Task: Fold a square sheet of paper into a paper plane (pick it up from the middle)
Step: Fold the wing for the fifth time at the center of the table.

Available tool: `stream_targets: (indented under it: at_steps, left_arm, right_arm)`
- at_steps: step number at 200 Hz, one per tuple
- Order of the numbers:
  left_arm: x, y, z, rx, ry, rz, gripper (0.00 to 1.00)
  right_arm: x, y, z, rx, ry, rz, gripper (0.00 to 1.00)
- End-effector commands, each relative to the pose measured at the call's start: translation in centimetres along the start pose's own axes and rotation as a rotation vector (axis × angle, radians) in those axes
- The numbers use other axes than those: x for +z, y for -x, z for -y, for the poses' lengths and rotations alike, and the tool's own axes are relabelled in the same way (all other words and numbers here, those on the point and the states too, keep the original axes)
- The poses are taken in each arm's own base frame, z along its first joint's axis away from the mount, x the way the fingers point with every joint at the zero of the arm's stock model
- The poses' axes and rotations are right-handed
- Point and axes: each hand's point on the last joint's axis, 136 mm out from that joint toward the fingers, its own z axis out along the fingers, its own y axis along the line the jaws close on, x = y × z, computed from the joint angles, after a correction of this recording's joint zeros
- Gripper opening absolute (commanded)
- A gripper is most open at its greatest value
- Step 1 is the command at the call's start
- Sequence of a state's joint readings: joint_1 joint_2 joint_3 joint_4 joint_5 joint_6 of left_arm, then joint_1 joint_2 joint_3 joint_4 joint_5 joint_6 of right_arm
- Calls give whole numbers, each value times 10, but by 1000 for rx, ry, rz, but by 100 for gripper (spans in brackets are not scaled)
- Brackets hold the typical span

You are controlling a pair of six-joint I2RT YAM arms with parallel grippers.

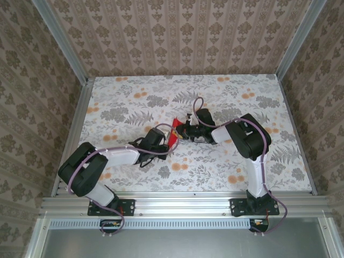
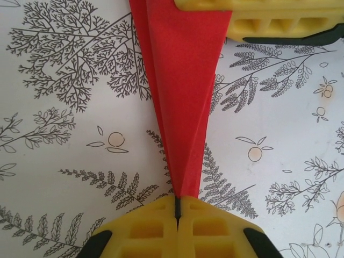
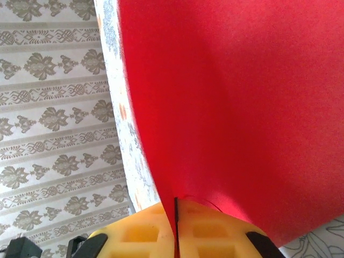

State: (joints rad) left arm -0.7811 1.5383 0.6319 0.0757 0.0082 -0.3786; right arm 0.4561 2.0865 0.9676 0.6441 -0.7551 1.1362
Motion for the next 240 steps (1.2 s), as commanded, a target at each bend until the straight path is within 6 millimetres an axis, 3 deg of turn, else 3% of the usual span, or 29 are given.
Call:
stream_targets:
  at_steps: [1, 57, 116, 147, 191, 240]
  left_arm:
    - [0, 5, -4, 68, 70, 5, 3]
    - [2, 3, 2, 228, 172, 10, 0]
    - [5, 4, 8, 323, 222, 19, 0]
    - [6, 4, 9, 327, 225, 21, 0]
    - [6, 4, 8, 322, 231, 20, 0]
    - [5, 4, 8, 324, 232, 20, 0]
  right_arm:
    - [-6, 6, -16, -1, -8, 39, 15]
    - [-22, 5, -10, 18, -164, 119, 37]
    - [-17, -11, -3, 12, -331, 100, 46]
    - [-12, -14, 1, 22, -355, 81, 44]
    - [-18, -14, 6, 2, -403, 86, 29]
    - [-24, -10, 1, -33, -448, 106, 29]
